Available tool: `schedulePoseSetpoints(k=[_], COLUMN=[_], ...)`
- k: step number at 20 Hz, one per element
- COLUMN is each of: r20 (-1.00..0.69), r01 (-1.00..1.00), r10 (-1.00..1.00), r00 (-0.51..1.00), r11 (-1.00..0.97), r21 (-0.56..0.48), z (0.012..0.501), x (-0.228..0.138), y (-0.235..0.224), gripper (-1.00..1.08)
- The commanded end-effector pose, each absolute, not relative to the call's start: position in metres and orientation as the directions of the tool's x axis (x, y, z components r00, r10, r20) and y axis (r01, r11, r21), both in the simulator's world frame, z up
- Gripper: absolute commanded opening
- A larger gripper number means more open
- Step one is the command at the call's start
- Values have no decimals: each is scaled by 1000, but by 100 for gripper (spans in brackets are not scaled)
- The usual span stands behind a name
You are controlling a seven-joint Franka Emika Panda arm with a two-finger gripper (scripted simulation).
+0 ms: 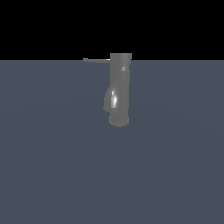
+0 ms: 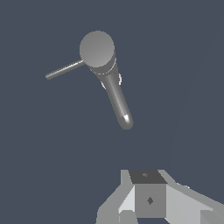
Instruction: Turn on the faucet by rotating a designated handle.
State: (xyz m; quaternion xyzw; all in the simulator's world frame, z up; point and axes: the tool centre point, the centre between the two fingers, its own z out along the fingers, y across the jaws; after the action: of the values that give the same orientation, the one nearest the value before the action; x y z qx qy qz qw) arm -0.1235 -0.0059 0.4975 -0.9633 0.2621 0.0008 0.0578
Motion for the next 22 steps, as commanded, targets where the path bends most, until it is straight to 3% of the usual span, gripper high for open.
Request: schedulePoseSetpoints(k=[1,22], r20=[-44,-95], r01=[-559,-899], r10=[-558,-894], r00=[829,438], r11=[-822,-435], r21=[-111,-50], z=[493,426], x=[-108,18], y=[-4,25], gripper=[-100,-100])
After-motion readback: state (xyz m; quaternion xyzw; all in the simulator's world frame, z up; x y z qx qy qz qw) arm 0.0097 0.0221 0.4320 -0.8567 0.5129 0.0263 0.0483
